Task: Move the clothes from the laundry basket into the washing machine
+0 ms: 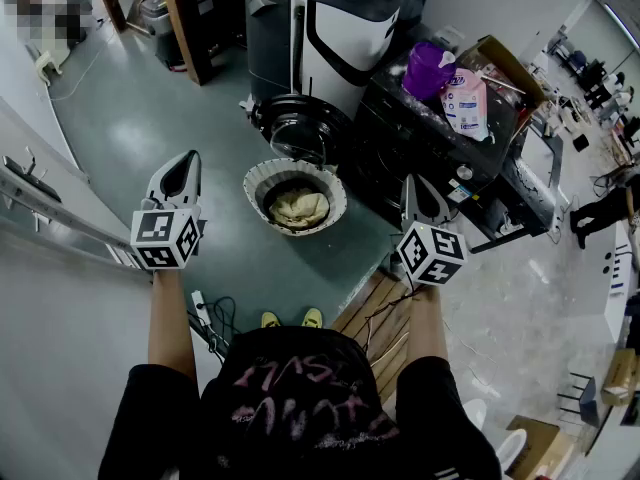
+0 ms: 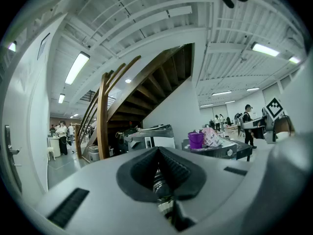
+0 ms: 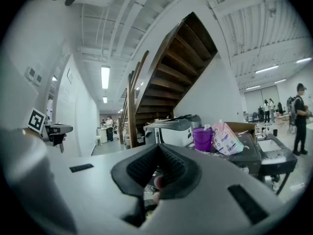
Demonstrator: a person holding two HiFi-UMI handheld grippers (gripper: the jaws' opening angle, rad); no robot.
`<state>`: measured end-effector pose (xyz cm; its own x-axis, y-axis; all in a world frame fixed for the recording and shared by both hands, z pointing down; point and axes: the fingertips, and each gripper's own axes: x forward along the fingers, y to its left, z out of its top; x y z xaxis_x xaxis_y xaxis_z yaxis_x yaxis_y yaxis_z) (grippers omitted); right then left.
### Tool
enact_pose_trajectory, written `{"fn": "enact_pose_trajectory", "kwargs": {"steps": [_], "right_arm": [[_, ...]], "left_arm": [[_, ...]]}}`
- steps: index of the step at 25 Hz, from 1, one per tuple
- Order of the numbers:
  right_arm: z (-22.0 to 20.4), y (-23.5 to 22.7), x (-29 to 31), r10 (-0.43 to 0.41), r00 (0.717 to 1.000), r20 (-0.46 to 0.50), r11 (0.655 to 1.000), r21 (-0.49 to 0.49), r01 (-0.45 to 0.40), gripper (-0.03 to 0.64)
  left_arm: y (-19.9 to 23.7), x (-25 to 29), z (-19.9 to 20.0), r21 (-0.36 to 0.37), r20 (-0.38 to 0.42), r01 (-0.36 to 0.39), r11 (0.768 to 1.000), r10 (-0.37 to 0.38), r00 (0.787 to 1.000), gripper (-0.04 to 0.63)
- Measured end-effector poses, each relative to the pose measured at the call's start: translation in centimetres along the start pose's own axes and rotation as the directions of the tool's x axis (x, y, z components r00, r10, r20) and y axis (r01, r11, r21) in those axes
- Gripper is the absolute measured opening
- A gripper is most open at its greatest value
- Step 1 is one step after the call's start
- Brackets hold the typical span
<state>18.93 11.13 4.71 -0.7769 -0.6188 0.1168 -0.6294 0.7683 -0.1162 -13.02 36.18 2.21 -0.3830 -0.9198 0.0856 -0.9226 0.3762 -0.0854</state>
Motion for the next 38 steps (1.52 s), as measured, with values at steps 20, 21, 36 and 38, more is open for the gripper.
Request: {"fn": "enact_pose_trajectory", "kwargs": {"steps": [20,21,36,38], "right_arm": [[0.0,1.2,0.3,-0.022,0.999,0.041,0.998,0.055,0.02,0.005],[-0.1,1.2,0.2,-0.025,0.999,0.041,0.998,0.056,0.023,0.005],[-0.9,1.9,-0.7,0.017,0.999,0.046,0.998,0.064,-0.02,0.202],[-0.9,1.8,-0.8,0.017,0.999,0.049,0.998,0.066,-0.02,0.219]], "left_arm": [[-0.7,0.2,-0.5,-0.007,0.014,0.027,1.0,-0.027,1.0,0.011],[-0.8,0.1,-0.5,-0.003,0.014,0.029,1.0,-0.029,0.999,0.011],[-1.7,-0.4,-1.3,-0.033,0.005,0.057,0.998,-0.057,0.998,0.134],[-2.0,-0.3,-1.5,-0.032,0.0,0.065,0.997,-0.065,0.998,0.154]]}}
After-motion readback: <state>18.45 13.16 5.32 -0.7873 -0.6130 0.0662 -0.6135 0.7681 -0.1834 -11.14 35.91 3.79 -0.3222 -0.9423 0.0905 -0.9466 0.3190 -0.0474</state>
